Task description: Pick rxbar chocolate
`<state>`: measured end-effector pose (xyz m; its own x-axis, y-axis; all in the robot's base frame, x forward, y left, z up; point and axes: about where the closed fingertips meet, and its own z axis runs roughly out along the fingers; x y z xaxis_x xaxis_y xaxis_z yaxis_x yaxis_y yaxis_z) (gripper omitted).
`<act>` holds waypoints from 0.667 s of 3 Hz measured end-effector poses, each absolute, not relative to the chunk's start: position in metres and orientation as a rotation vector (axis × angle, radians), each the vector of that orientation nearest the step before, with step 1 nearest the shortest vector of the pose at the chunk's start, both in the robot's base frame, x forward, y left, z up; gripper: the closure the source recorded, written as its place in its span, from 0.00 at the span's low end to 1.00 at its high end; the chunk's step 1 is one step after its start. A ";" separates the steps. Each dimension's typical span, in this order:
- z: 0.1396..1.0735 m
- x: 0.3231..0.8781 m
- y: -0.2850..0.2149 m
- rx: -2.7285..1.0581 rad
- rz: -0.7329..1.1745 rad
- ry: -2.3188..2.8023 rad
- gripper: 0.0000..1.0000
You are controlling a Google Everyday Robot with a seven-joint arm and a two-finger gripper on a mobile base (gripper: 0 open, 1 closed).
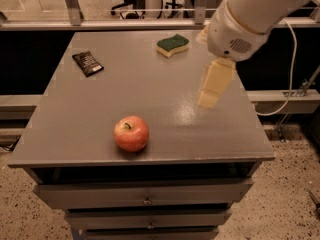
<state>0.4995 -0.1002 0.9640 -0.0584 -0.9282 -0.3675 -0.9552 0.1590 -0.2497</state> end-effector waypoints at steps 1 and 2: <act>0.966 0.537 -0.020 -1.794 0.188 1.869 0.00; 0.967 0.539 -0.019 -1.782 0.184 1.871 0.00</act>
Offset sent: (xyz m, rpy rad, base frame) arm 0.0311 0.0663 0.0018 0.0917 -0.0210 0.0687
